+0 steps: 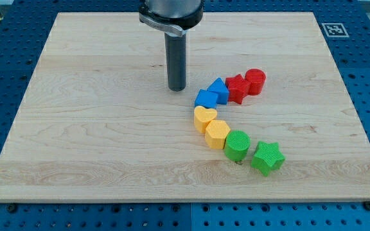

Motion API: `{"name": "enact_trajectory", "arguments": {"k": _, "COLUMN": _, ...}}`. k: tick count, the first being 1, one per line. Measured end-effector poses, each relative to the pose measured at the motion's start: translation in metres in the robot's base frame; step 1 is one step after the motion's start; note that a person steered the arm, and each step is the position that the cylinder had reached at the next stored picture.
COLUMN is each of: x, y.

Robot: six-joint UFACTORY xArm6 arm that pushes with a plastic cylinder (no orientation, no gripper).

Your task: Move the arm to the top of the blue triangle

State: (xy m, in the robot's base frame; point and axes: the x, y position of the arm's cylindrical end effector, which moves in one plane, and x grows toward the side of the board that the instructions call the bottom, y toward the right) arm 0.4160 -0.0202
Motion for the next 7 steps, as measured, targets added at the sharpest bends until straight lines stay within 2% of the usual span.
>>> {"name": "enact_trajectory", "arguments": {"k": 2, "x": -0.014, "y": 0.032}}
{"name": "enact_trajectory", "arguments": {"k": 7, "x": -0.019, "y": 0.039}}
